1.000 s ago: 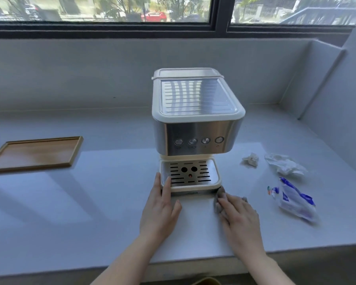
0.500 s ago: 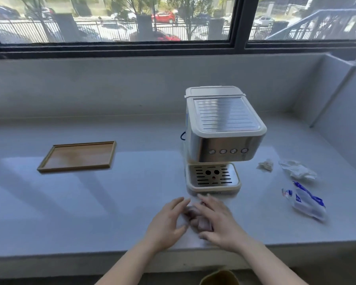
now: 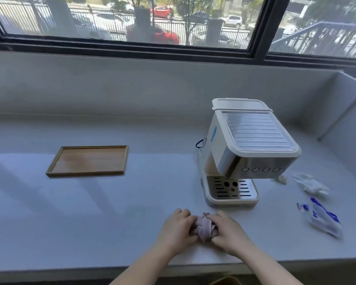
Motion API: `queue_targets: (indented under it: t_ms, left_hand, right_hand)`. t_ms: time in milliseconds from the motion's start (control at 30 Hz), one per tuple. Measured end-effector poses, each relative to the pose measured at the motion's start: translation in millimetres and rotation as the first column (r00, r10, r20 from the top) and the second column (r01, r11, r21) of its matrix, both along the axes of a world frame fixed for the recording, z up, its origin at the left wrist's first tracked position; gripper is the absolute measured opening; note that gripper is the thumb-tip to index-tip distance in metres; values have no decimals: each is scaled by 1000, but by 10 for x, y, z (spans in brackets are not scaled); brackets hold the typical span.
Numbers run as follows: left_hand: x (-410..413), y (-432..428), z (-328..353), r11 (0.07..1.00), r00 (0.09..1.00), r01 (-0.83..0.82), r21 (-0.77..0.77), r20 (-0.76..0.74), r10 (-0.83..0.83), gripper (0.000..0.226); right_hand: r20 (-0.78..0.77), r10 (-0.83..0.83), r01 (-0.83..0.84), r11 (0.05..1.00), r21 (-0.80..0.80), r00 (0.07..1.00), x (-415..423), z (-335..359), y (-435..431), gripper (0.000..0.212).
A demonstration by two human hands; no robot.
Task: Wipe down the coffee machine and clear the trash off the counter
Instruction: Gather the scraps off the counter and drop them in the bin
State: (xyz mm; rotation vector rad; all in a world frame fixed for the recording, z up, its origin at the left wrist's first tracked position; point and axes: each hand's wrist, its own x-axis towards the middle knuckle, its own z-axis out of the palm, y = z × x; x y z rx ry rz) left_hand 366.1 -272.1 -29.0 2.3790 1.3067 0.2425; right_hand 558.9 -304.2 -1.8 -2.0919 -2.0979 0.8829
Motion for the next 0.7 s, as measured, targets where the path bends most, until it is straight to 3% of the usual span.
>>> queue_targets:
  t_ms: [267, 700]
  left_hand:
    - [-783, 62, 129, 990, 989, -142, -24, 34, 143, 19]
    - [-2046, 109, 291, 913, 912, -408, 5, 38, 408, 23]
  right_hand:
    - [-27, 137, -135, 988, 69, 990, -724, 99, 303, 25]
    - [-83, 349, -338, 933, 125, 933, -2091, 135, 833, 48]
